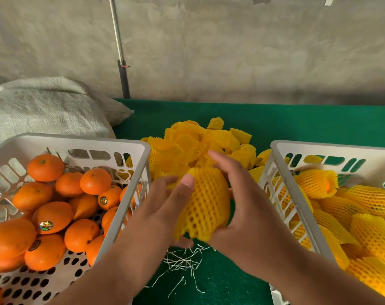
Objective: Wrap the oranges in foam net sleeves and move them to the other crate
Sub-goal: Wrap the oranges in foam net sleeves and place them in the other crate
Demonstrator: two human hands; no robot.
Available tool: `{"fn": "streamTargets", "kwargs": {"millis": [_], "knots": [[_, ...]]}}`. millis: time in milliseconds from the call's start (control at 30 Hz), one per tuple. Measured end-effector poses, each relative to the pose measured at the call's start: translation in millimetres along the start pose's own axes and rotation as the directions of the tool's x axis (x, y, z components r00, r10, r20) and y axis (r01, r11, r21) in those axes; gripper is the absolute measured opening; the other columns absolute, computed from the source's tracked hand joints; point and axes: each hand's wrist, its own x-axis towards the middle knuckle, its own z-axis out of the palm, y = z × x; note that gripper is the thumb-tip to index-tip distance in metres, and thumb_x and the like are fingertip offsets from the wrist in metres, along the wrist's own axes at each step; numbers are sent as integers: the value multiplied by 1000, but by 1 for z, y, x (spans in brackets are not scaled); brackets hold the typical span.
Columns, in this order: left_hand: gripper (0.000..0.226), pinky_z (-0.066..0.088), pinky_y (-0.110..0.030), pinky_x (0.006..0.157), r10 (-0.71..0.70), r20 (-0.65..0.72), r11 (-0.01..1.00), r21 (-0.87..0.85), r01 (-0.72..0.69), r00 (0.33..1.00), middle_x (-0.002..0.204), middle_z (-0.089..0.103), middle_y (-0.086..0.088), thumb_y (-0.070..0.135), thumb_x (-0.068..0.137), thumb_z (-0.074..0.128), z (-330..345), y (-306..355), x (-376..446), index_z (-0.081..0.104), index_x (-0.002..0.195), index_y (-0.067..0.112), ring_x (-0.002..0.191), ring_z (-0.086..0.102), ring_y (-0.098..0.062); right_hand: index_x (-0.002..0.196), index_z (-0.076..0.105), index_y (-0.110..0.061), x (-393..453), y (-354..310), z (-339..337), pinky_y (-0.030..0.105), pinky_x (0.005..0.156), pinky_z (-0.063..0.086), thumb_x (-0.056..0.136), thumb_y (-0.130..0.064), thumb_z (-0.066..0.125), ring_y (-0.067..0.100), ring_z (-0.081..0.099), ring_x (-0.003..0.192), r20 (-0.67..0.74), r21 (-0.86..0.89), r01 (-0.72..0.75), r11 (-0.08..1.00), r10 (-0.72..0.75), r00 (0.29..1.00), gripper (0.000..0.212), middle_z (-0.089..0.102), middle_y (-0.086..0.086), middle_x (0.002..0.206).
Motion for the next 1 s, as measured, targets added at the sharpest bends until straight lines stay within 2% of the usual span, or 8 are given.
{"fn": "streamTargets", "kwargs": {"millis": [67,167,300,400,567,667,833,1000], "knots": [[71,64,-50,78,-166,176,960,-194,200,970,126,70,-2,66,70,83,0,-2,7,63,130,34,111,71,-32,156,9,-56,0,1,1,17,96,44,75,-63,76,-16,29,136,46,-31,55,998,-54,997,105,23,-45,145],[65,63,-51,78,-148,247,952,-226,205,958,118,74,-10,44,70,86,-1,-4,10,65,128,24,101,75,-37,158,9,-51,2,2,0,15,102,37,74,-63,83,-14,28,141,76,-59,96,994,-91,993,113,24,-37,153],[64,64,-42,79,-49,-19,999,-15,49,999,109,76,7,63,67,88,-8,-10,15,63,121,39,94,77,-19,160,-5,-54,3,2,3,28,104,50,67,-72,84,-8,32,142,105,33,73,997,-76,992,130,19,-33,156],[60,60,-20,60,119,-170,959,275,-69,978,99,70,25,71,59,78,-17,-10,13,57,112,50,83,73,-1,150,-18,-68,4,3,5,46,114,45,57,-80,85,-4,28,149,208,137,-86,987,57,977,139,8,-38,163],[81,56,-19,62,329,-52,748,623,-227,943,101,62,33,77,55,73,-10,-13,7,40,127,63,84,66,3,155,19,-59,6,6,1,27,93,59,63,-94,65,-7,65,113,274,387,-249,888,147,950,109,58,-31,133],[97,43,-10,76,372,49,631,719,-292,927,113,48,47,77,57,73,-1,-17,4,25,140,68,102,52,16,144,46,-49,6,8,-1,23,76,62,72,-67,81,3,73,99,229,450,-256,856,166,959,82,69,-18,117],[111,48,-32,96,312,-22,604,776,-181,950,131,43,36,70,62,83,-5,-25,9,12,148,60,118,50,-3,123,60,-42,10,13,-3,19,70,59,81,-51,83,1,72,96,159,412,-228,882,177,971,49,70,-19,110],[73,50,-26,94,-72,73,311,949,-47,995,137,54,16,66,89,62,-8,-37,7,21,145,44,112,58,-5,119,58,-42,13,16,-12,27,69,64,83,-47,85,2,70,93,-50,430,-202,880,247,968,45,66,-23,105]]}}
